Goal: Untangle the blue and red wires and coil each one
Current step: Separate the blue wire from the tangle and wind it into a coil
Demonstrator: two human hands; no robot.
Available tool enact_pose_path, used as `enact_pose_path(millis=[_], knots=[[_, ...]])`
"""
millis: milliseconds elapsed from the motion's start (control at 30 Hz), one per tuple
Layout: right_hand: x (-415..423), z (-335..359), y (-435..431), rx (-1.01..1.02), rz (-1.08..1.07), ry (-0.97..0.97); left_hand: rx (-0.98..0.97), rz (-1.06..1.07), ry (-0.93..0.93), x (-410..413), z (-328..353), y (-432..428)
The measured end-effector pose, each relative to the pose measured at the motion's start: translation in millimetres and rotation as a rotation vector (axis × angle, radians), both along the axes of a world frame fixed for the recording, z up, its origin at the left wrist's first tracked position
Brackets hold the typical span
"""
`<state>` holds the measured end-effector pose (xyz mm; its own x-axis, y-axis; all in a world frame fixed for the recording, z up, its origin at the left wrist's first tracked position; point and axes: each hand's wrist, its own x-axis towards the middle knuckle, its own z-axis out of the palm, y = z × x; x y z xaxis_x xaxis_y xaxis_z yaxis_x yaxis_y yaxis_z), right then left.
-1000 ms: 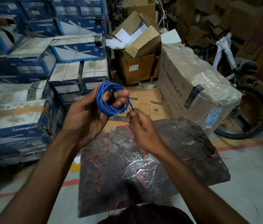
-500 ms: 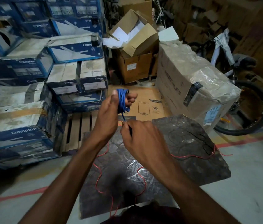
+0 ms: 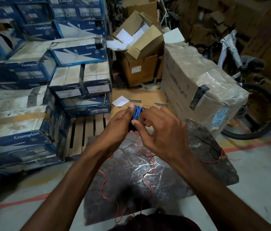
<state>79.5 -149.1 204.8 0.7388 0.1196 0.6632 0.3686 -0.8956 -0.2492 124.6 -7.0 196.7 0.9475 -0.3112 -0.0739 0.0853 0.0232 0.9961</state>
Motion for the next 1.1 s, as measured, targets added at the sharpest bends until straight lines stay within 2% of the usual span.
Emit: enact_pose_path(millis=[100,167,433,600,767,967,1100], knots=[[2.3,-3.3,0.5,0.18,0.032,0.099,-0.213,0.007,0.204,-1.1,-2.5,2.3],[2.6,-3.0,0.6,0.432,0.071,0.231,-0.259,0.018,0.28,-0.8,-3.9,4.8],[13.2,-4.1,-1.9,1.084,0.199,0.671,-0.348,-0.084,0.342,-8.1,-8.2,15.9],[14.0,3.6,-8.7,1.12,0.243,0.882,-0.31,-0.21,0.351,-12.5,-10.0,28.7],[11.8,6.2,-13.0,1.162,0.244,1.083,-0.38,-0.283,0.379,-18.4,-11.5,31.6],[14.3,-3.7,-16.0,1.208,0.246,1.189,-0.457,-0.378,0.412,-19.7,-16.6,35.9],[14.7,-8.9,-18.2,1.264,0.271,1.222,-0.416,-0.443,0.382,-21.3,-16.3,37.7]])
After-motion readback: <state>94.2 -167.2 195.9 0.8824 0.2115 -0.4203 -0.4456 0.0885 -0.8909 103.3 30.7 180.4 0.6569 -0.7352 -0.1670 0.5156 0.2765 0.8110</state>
